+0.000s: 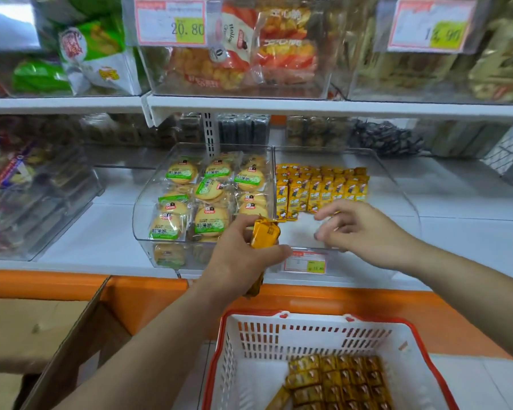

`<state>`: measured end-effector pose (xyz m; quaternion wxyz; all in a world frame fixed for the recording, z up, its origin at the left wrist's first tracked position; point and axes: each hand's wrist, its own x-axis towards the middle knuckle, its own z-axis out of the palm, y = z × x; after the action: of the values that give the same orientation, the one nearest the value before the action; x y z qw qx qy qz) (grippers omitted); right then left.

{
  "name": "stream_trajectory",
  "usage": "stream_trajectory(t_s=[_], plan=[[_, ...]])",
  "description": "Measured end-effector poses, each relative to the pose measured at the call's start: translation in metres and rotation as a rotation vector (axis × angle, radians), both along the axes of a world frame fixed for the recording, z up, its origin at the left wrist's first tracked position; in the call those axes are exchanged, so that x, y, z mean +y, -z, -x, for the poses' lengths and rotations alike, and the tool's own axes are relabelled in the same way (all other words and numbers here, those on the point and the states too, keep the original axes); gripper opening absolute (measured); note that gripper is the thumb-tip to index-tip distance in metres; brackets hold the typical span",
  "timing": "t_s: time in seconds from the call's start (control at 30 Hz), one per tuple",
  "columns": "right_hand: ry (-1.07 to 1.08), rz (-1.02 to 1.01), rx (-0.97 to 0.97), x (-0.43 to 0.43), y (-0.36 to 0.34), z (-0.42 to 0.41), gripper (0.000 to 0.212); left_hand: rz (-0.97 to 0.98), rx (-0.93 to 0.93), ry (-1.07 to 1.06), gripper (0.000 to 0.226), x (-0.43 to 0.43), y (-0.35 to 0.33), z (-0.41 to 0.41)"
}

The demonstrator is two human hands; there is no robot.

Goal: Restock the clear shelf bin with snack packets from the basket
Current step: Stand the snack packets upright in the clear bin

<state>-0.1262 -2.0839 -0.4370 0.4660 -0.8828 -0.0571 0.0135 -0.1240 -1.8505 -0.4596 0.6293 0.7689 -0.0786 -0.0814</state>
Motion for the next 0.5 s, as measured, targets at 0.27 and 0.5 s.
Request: stream_trajectory(t_s=[0.27, 0.5], plan=[[0.035, -0.431, 0.297, 0.027, -0.002, 0.055, 0.029, -0.122, -0.094, 0.106, 0.057, -0.030, 0.006, 0.028], [0.105, -0.400, 0.324, 0.023, 0.003, 0.056, 0.030, -0.190, -0.092, 0.170, 0.062, -0.046, 0.008, 0.038]])
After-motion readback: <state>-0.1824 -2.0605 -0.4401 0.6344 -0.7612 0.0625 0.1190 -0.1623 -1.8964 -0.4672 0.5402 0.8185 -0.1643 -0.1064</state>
